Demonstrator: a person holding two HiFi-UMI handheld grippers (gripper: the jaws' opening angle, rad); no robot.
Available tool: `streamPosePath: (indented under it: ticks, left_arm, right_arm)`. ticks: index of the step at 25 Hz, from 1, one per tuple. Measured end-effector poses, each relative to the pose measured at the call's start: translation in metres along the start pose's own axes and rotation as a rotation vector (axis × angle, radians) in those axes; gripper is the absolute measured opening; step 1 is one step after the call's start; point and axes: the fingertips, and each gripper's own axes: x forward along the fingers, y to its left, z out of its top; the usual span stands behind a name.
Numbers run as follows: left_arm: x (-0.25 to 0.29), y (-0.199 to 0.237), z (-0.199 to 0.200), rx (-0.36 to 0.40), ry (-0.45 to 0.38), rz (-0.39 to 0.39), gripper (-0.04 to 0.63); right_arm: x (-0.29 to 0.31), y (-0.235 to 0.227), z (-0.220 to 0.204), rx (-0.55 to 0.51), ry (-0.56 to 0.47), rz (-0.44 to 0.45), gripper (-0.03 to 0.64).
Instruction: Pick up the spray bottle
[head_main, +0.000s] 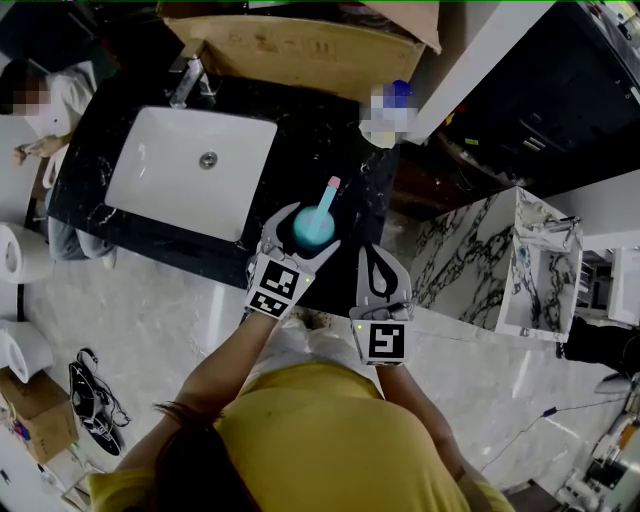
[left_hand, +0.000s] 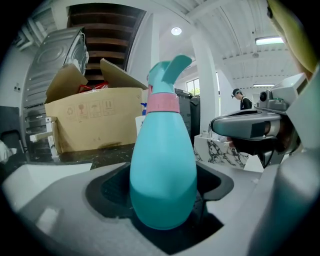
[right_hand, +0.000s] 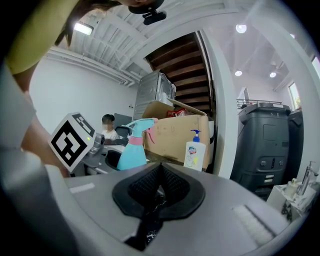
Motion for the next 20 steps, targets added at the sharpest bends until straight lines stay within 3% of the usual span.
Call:
streamPosePath:
  ticks: [10, 20]
  left_arm:
    - [-0.03, -0.006, 0.028, -0.02, -0.036, 0.036, 0.393]
    - [-0.084, 0.0, 0.07, -0.055, -0.112, 0.141, 0.394]
  right_arm:
    - [-0.011, 0.003, 0.015, -0.012, -0.035, -0.004, -0.002]
    - [-0.027, -0.002, 0.027, -0.018, -0.068, -0.019, -0.002]
